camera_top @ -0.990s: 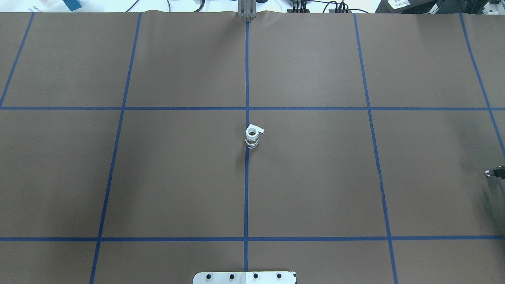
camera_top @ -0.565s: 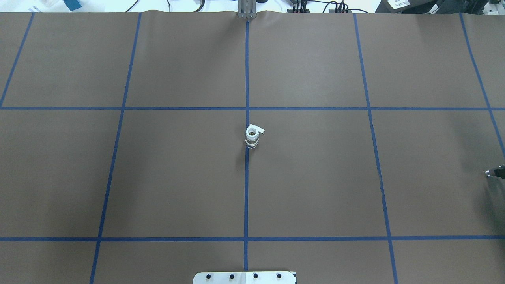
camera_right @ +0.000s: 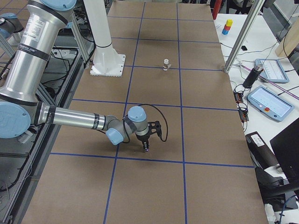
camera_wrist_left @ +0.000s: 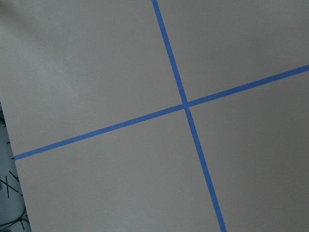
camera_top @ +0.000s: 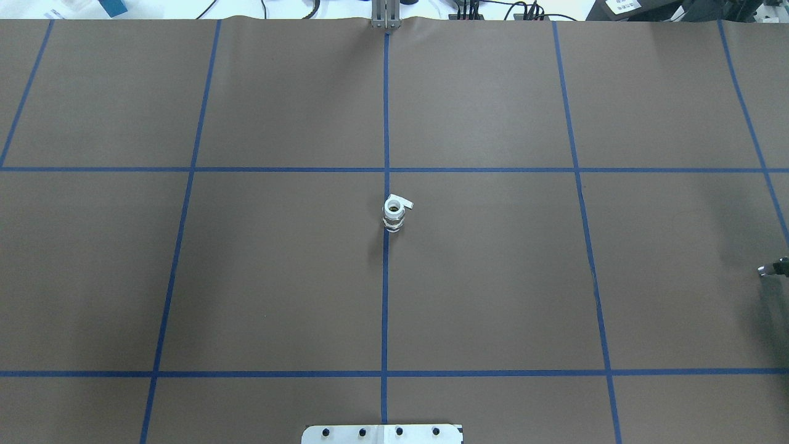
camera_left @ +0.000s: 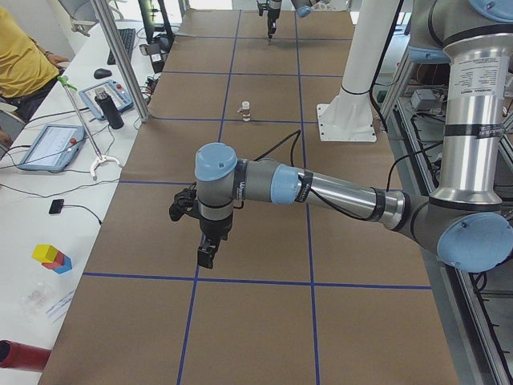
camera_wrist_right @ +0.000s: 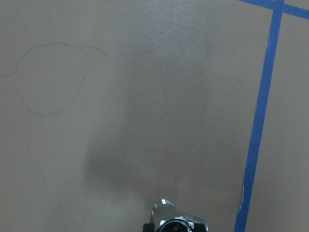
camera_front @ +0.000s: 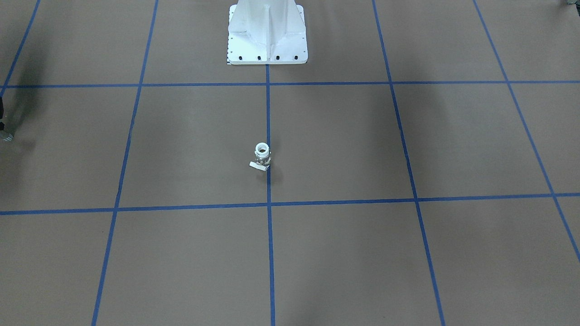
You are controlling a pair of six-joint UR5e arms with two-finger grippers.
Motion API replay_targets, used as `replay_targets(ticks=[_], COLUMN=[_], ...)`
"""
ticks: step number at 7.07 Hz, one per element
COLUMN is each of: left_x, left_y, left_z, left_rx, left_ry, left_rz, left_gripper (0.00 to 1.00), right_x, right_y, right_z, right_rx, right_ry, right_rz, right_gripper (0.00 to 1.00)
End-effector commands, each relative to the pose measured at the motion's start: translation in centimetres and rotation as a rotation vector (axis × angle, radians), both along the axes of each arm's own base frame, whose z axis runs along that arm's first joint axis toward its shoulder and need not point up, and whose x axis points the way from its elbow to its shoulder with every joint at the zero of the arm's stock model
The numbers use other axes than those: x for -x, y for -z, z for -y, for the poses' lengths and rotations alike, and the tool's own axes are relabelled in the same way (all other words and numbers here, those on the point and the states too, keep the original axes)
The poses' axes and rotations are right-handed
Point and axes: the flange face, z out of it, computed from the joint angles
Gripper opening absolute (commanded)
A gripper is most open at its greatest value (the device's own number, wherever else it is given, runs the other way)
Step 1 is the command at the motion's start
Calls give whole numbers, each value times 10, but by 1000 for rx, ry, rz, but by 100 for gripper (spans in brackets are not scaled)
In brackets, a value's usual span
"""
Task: Assemble PPR valve and pipe with both arms
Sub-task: 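Carry the chrome valve with the right gripper above the white fitting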
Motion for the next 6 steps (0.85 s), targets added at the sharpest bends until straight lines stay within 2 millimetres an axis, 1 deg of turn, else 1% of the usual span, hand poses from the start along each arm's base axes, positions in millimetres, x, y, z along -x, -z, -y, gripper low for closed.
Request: replay_targets(ticks=[1,2,3,4,5,6], left_x=[0,0,0,0,-1,-3], left_y=[-5,-6,-14,-19,-39,-47], left_z=[0,0,-7,-9,-27,-47], left_rx=[9,16,35,58,115,136], left_ry=[0,3,8,21,45,44], left_rz=[1,1,0,-4,-7,-33], left_gripper=[100,100,100,100,100,100], right_x=[6,13,22,31,40,47], right_y=[14,28,41,56,71,92], right_z=[10,21,30,46,64,75], right_rx=[-20,-38,-41,-27,-13,-12], right_ry=[5,3,22,23,20,20], right_rz=[26,44,86,100,90,92], right_gripper=[0,0,0,0,0,0])
